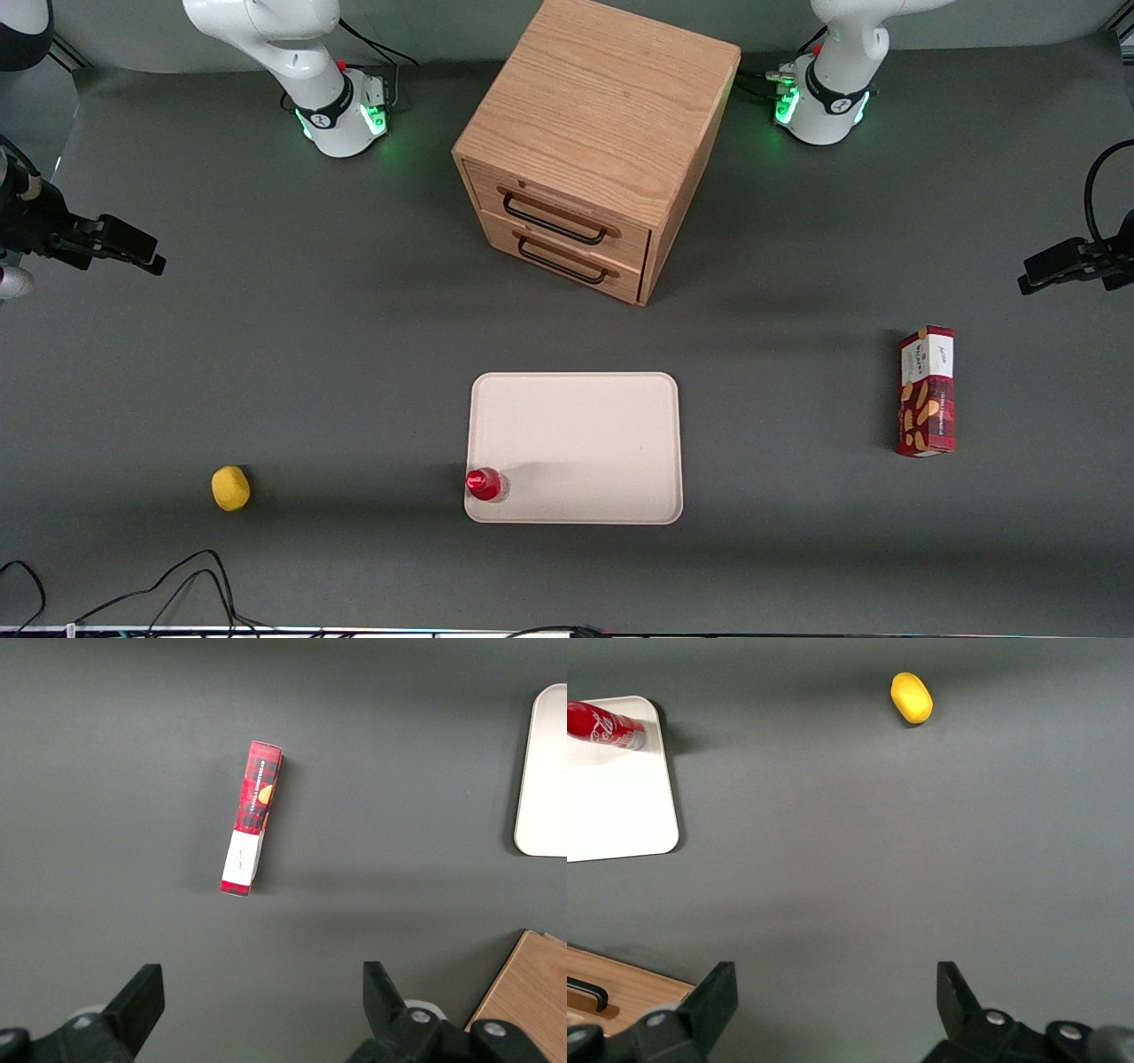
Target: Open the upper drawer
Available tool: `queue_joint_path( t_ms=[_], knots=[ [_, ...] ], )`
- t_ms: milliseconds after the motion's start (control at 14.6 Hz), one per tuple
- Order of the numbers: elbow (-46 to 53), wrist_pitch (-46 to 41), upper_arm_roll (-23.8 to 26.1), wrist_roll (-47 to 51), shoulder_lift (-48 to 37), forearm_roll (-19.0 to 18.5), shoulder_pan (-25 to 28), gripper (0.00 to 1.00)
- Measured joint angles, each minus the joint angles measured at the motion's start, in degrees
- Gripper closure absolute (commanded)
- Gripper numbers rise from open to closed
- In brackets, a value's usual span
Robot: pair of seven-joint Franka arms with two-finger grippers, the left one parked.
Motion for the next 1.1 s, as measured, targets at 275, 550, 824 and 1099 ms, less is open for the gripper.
queue_joint_path(
  t_ms=[275,550,824,1099],
  knots=[
    [-0.1,0.1,0.0,0.0,0.0,0.0,0.0,0.00],
    [-0.2,1.3,2.4,-0.1,0.4,3.8,0.3,0.00],
    [-0.2,1.4,7.6,-3.0,1.8,7.6,4.3,0.00],
    [-0.1,2.1,8.3,-9.8,3.8,7.7,16.0,0.00]
  ],
)
